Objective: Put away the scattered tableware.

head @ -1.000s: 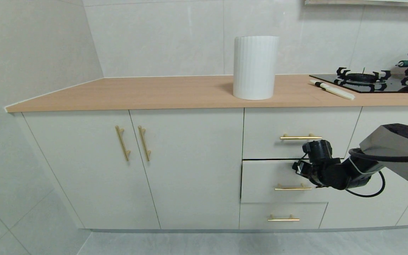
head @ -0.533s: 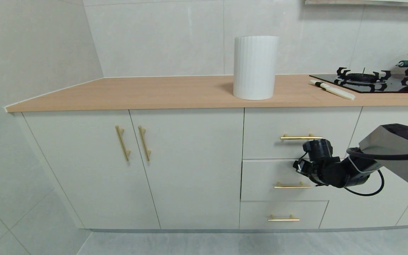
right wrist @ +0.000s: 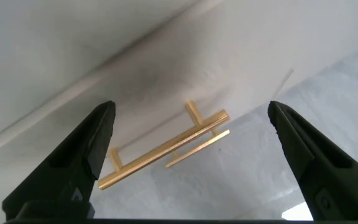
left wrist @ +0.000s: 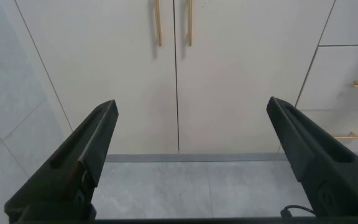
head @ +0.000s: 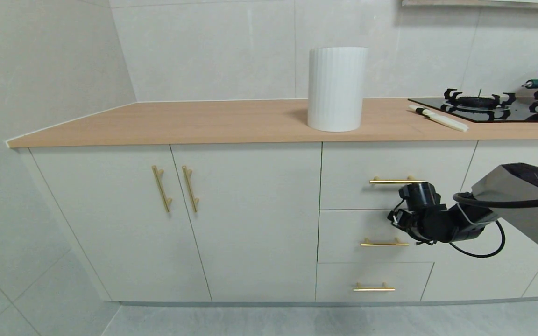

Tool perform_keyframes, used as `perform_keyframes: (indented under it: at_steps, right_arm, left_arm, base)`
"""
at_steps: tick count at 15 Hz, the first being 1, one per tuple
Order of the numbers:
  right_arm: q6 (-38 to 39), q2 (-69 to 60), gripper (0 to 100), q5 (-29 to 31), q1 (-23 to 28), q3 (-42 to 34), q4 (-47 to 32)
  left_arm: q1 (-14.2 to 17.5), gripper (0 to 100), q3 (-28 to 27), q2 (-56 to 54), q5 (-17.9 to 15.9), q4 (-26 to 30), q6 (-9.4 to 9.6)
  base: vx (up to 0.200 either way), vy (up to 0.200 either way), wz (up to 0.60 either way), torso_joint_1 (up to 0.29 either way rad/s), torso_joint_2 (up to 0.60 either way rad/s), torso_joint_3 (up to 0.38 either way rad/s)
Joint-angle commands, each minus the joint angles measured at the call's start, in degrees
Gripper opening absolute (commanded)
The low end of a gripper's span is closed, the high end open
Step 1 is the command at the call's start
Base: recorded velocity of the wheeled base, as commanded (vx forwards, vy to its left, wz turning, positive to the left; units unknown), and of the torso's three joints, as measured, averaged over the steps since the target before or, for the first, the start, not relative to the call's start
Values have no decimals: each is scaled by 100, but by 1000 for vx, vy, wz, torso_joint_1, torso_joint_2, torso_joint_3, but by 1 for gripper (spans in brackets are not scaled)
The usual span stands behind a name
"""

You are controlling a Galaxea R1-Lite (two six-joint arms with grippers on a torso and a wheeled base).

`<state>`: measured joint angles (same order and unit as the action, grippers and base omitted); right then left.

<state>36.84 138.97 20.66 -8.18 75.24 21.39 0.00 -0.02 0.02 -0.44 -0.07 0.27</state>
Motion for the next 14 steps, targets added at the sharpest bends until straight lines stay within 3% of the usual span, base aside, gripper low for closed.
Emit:
perform_keyframes:
  at_steps: [1, 12, 14]
  right_arm:
    - [16, 33, 100, -1, 36, 105, -12]
    - [210, 121, 100, -1, 53, 289, -21]
    - [183, -476, 100, -36, 18, -238, -223]
  left_arm:
    - [0, 100, 2, -2, 0, -1, 0]
    - [0, 100, 2, -2, 0, -1, 0]
    - [0, 100, 2, -2, 0, -1, 0]
  base:
    - [0, 0, 0, 0, 0, 0]
    - [0, 0, 0, 0, 0, 0]
    - [0, 0, 0, 0, 0, 0]
